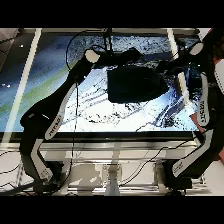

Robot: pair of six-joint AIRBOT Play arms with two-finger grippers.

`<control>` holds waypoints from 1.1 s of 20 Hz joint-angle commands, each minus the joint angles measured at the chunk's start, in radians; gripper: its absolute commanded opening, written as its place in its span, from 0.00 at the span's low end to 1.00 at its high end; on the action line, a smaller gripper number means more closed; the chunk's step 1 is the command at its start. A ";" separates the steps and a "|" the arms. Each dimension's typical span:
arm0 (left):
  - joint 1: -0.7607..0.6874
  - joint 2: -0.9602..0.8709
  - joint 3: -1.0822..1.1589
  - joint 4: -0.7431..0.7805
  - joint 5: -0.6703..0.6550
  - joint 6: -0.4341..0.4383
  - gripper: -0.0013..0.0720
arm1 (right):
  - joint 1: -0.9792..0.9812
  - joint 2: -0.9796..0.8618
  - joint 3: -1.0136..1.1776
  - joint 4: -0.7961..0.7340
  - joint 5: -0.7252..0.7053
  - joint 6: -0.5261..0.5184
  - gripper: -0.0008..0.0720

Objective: Fold the clothes and pants, and hang the long-sleeved shirts on hangers.

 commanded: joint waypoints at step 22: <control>0.012 0.001 -0.001 -0.002 -0.056 0.001 0.97 | -0.235 -0.253 0.005 0.469 0.146 0.089 0.95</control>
